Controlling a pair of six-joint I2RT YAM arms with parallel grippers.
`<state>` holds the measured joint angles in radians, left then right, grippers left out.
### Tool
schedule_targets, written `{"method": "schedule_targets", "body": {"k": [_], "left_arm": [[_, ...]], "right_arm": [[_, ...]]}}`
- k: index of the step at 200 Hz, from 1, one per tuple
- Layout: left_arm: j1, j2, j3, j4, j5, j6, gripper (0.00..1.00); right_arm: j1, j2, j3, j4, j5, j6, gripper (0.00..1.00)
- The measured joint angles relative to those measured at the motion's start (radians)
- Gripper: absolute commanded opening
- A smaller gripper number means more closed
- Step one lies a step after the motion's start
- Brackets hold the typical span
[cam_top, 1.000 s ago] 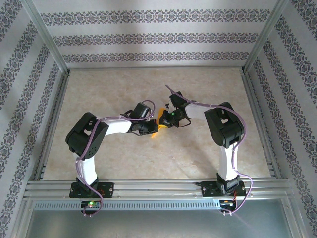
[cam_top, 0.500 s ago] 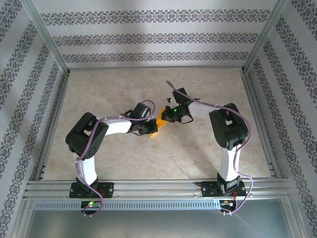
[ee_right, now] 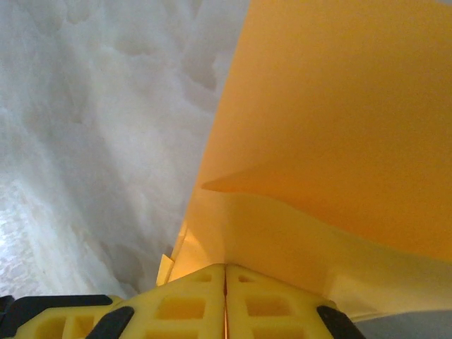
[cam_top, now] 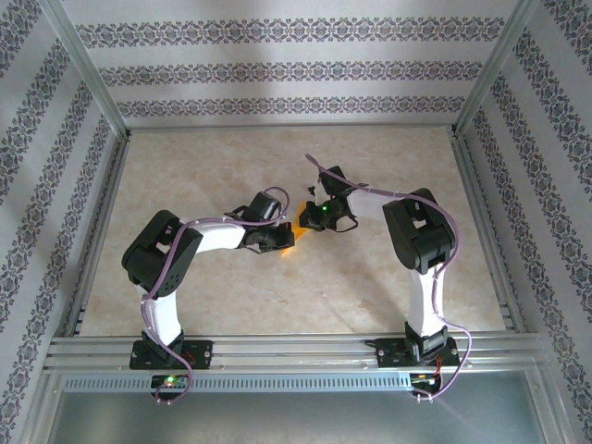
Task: Fold a paper plane with a square sheet of paper (pick it up from the middle)
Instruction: Fold the wing for the fifth time at the center of the table, then turn over a paper plane at the top-center of the table.
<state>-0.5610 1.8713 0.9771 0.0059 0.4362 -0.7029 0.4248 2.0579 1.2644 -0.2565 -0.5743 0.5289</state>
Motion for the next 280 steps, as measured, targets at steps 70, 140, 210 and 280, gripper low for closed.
{"method": "schedule_targets", "body": {"k": [70, 140, 210, 280], "left_arm": [[0.0, -0.02, -0.05, 0.062, -0.004, 0.0, 0.0], [0.0, -0.024, -0.053, 0.058, -0.003, 0.0, 0.0], [0.0, -0.046, -0.033, -0.024, 0.023, 0.008, 0.14], [0.107, -0.317, -0.016, -0.08, -0.028, 0.023, 0.61]], "right_arm": [[-0.119, 0.045, 0.049, -0.001, -0.055, -0.013, 0.09], [-0.251, 0.083, 0.11, 0.013, -0.029, -0.013, 0.1], [-0.285, -0.048, 0.078, -0.002, 0.077, -0.01, 0.23], [-0.189, -0.336, -0.076, -0.041, 0.217, 0.063, 0.47]]}}
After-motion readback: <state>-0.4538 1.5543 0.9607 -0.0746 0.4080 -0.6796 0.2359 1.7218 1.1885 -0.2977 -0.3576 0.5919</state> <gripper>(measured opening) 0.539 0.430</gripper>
